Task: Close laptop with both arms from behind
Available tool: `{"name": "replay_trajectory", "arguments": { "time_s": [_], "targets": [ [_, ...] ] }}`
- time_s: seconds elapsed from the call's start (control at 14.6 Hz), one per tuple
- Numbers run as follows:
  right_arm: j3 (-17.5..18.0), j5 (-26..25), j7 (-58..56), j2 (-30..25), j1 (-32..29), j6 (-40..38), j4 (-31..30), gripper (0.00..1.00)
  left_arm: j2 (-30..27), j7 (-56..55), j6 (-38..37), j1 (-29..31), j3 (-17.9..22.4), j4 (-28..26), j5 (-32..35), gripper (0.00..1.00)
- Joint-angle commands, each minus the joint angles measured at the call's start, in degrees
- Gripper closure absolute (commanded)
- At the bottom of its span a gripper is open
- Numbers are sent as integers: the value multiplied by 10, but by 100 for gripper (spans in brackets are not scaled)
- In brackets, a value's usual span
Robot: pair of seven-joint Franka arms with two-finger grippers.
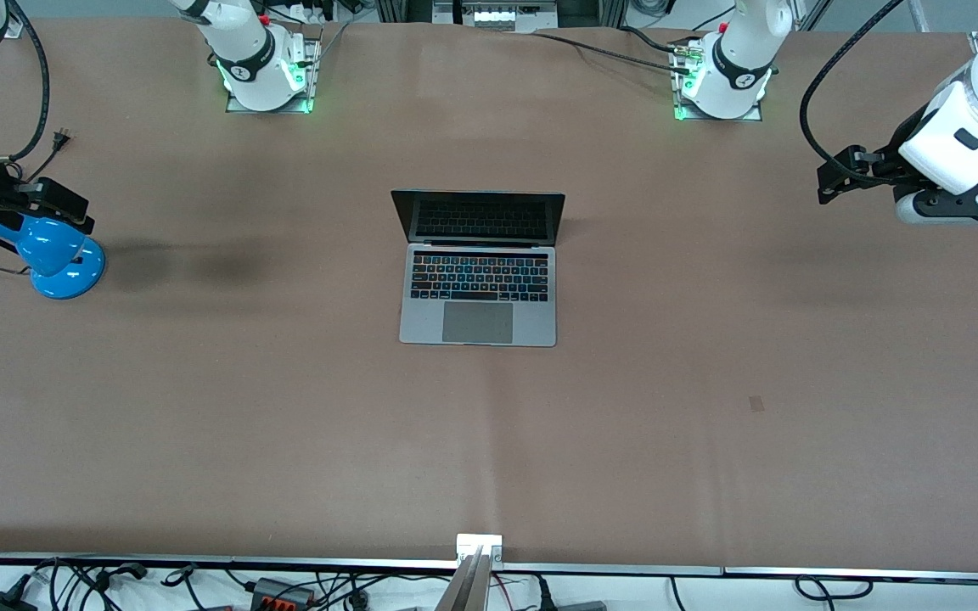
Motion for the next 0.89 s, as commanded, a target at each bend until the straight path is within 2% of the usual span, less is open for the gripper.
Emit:
{"name": "replay_trajectory", "arguments": {
  "time_s": [0.0,0.82],
  "targets": [
    [3,-3,-10,-12,-2,-9,-4,0,1,8,-13,3,-4,14,-6,0],
    [3,-3,-5,-7,3,-1,-6,0,1,2,-13,1,-4,16,-6,0]
  ]
}}
